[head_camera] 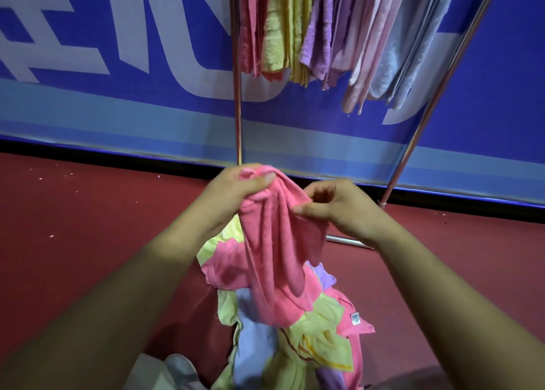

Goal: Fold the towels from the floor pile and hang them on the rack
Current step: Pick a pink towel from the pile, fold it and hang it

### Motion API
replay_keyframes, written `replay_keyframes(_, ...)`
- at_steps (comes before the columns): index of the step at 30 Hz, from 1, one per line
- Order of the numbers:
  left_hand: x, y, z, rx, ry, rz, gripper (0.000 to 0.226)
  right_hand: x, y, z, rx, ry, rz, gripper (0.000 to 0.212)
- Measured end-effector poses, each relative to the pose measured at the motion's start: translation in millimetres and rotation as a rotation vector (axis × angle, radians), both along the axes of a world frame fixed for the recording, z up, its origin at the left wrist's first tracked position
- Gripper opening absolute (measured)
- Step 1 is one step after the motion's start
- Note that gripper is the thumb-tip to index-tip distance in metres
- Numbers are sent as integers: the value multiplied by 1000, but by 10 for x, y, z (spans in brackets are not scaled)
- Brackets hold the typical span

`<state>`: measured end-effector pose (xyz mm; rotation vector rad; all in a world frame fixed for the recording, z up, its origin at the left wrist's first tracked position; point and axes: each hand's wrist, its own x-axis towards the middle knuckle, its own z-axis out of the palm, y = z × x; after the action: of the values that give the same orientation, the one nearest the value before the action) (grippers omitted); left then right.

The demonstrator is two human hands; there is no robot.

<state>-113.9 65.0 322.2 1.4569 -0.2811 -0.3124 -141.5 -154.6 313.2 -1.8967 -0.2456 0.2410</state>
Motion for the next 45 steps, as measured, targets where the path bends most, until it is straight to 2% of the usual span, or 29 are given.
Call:
replay_keyframes(3,80,9,21,-258,133,165,10,27,-65,-115,-252,-7,79,16)
replay_keyframes(5,139,28,20,-378,236,296,13,58,-98,-159,-273,-44,12,13)
replay_keyframes(7,190,74,-29,-397,297,386,16,84,-126,-140,-203,-60,-95,9)
replay_keyframes(9,213,139,-102,-168,231,453,16,107,-156,-121,-160,-59,-184,12)
replay_keyframes(11,218,200,-160,195,90,522,16,143,-197,-143,-192,-123,-273,13)
replay_keyframes(13,231,257,-173,479,-88,568,13,165,-245,-160,-211,-180,-356,13)
replay_keyframes(17,200,313,-145,905,-331,517,8,171,-291,-162,-291,-267,-407,12)
replay_keyframes(20,216,337,-189,997,-414,489,12,168,-302,-160,-354,-292,-427,13)
replay_keyframes(25,284,426,-275,1068,-515,417,11,204,-401,-196,-592,-271,-397,13)
replay_keyframes(31,288,459,-366,1301,-383,297,19,252,-516,-284,-641,-252,-471,11)
replay_keyframes(34,298,452,-325,1185,-391,143,16,250,-531,-297,-621,-271,-516,14)
replay_keyframes(36,268,413,-264,946,-366,91,6,239,-529,-284,-547,-284,-549,19)
replay_keyframes(39,165,318,-116,490,-174,56,13,229,-487,-242,-376,-278,-562,22)
replay_keyframes(41,86,237,-22,289,-70,-19,15,220,-439,-211,-276,-244,-550,19)
replay_keyframes(44,16,161,40,196,-39,-151,29,188,-325,-170,-128,-191,-524,5)
replay_keyframes(45,5,147,40,201,-46,-162,35,171,-279,-154,-78,-178,-514,10)
